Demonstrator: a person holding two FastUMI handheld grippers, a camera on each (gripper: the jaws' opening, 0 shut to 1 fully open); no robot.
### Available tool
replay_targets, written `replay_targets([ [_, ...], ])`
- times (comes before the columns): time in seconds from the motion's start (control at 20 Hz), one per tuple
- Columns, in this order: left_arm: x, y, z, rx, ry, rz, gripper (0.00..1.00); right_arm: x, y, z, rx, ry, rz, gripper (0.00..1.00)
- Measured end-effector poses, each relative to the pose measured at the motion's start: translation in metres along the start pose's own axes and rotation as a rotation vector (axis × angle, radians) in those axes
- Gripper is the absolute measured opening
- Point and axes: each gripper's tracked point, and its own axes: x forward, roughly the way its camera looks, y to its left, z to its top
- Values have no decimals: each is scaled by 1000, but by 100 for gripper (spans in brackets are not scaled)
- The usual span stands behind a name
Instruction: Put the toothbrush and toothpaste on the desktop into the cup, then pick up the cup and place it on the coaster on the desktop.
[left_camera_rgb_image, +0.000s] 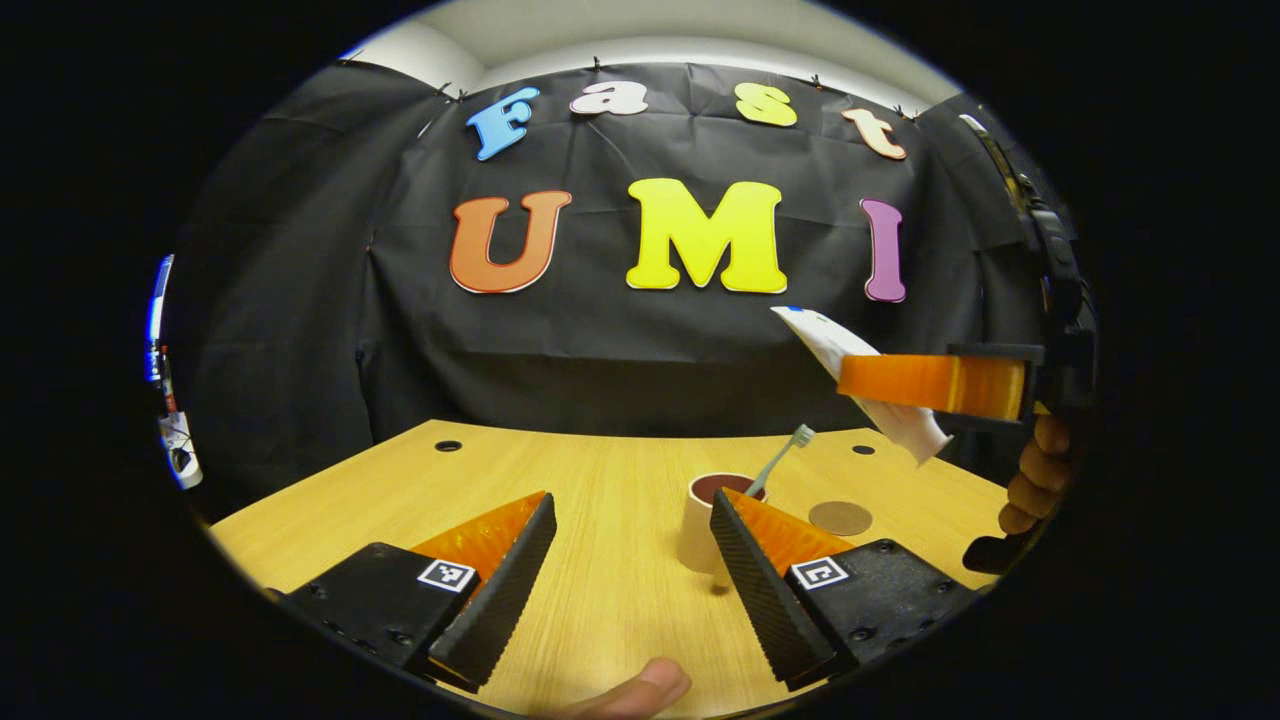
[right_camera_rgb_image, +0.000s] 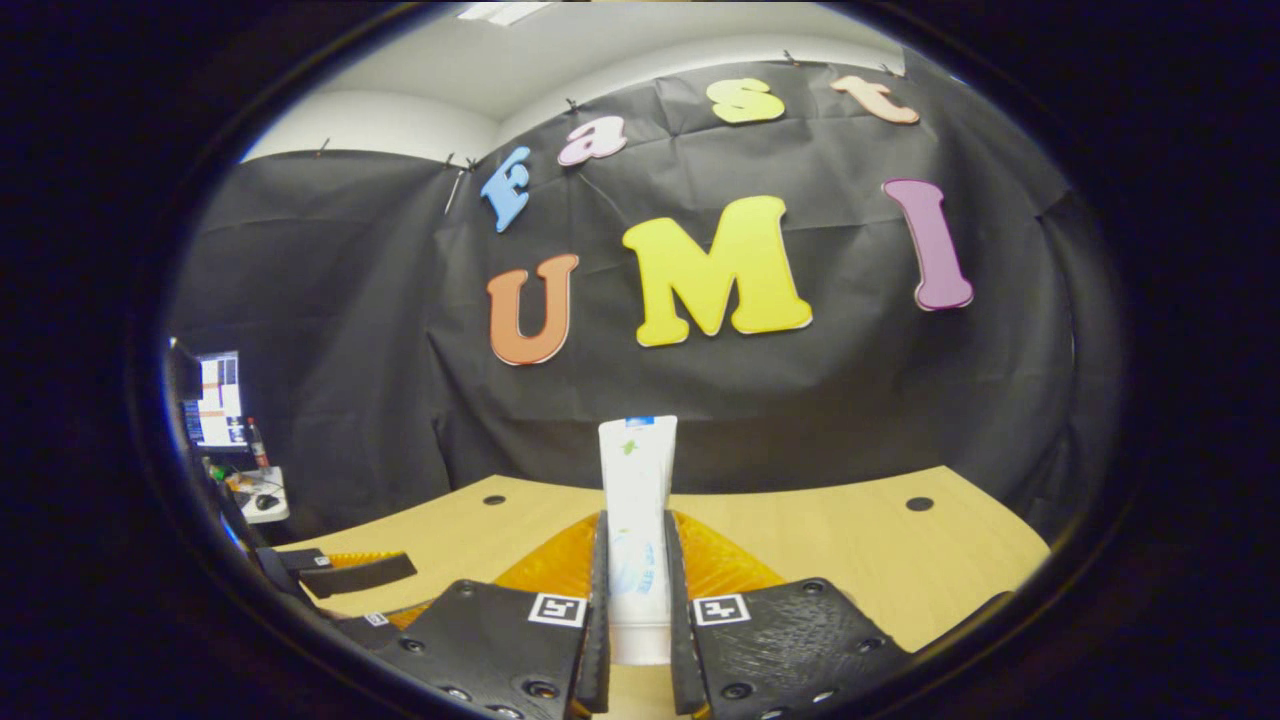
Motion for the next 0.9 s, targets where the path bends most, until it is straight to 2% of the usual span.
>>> replay_targets([
  [0.15, -5, 8, -14, -19, 27, -13, 98, 32, 16, -1, 17, -6, 20, 25],
  [0.5, -11, 9, -21, -20, 21, -56, 98, 79, 2, -23, 47, 48, -34, 24],
  [0.85, -10, 4, -28, -25, 38, -74, 98, 76, -3, -28, 63, 60, -34, 24],
  [0.9, -10, 0, -31, -21, 46, -79, 99, 76, -3, -29, 61, 60, -26, 29],
])
